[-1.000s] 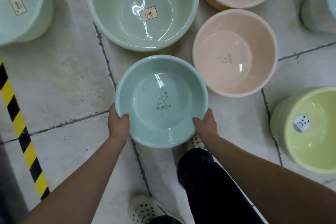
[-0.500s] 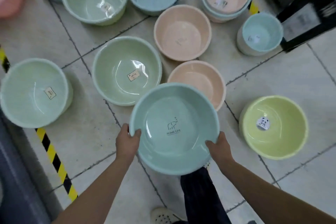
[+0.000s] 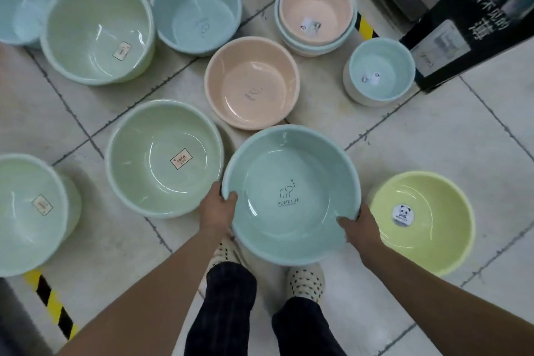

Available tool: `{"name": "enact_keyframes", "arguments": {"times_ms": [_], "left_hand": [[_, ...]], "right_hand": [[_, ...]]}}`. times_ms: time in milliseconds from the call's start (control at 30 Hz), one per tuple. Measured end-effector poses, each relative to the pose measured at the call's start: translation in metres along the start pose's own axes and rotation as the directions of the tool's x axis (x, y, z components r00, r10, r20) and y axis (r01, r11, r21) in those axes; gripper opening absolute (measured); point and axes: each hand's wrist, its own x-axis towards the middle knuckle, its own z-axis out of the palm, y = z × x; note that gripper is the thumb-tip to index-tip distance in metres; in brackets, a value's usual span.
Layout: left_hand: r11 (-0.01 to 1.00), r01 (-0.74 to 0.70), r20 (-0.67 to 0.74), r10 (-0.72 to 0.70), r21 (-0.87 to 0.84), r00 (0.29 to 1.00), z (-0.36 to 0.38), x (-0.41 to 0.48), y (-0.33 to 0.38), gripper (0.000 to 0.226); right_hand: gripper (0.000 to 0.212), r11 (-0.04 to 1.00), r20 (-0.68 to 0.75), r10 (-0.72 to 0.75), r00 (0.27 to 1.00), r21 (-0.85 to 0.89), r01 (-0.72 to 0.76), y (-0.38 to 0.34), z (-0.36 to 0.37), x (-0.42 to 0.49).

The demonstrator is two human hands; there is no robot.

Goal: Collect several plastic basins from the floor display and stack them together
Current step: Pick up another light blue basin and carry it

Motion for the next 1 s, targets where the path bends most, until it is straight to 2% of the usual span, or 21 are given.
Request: {"name": "enact_keyframes", "arguments": {"times_ms": [100, 300, 500, 567, 633, 700, 767, 867, 1000], "left_hand": [[1.0, 0.005, -0.009, -0.005, -0.022, 1.0, 0.026, 0.034, -0.008, 0.017], [0.999, -0.023, -0.034, 0.022, -0.042, 0.999, 0.069, 0.089, -0.042, 0.019], [0.998, -0.007, -0.011, 0.006, -0.063, 1.0, 0.093, 0.117, -0.068, 0.035], [0.998, 0.027, 0.013, -0.026, -0.049, 1.0, 0.096, 0.124, -0.07, 0.036], [0.993, 0.116, 0.081, -0.116, 0.011, 0.99, 0.1, 0.136, -0.071, 0.036], [0.975, 0.201, 0.153, -0.213, 0.091, 0.965, 0.098, 0.149, -0.07, 0.041], [0.967, 0.22, 0.207, -0.244, 0.131, 0.947, 0.091, 0.156, -0.066, 0.042], [0.967, 0.248, 0.239, -0.253, 0.051, 0.937, 0.074, 0.148, -0.049, 0.033], [0.95, 0.3, 0.25, -0.272, -0.08, 0.929, 0.039, 0.117, -0.02, 0.034]], "right_hand": [[0.034, 0.999, -0.006, 0.001, 1.0, 0.033, -0.001, 0.006, 0.016, 0.035], [0.037, 0.998, -0.073, -0.008, 0.997, 0.057, 0.012, 0.026, 0.055, 0.092], [0.042, 0.997, -0.147, -0.044, 0.988, 0.051, 0.052, 0.049, 0.077, 0.117], [0.048, 0.998, -0.14, -0.054, 0.989, 0.038, 0.059, 0.057, 0.082, 0.123], [0.054, 0.999, -0.109, -0.028, 0.994, 0.033, 0.032, 0.06, 0.085, 0.128], [0.051, 0.998, -0.07, 0.024, 0.997, 0.057, -0.02, 0.061, 0.086, 0.132], [0.042, 0.994, -0.004, 0.099, 0.995, 0.056, -0.099, 0.057, 0.084, 0.129], [0.036, 0.99, 0.069, 0.126, 0.99, 0.047, -0.13, 0.044, 0.078, 0.113], [0.027, 0.99, 0.016, 0.106, 0.994, 0.09, -0.107, 0.006, 0.057, 0.066]]}}
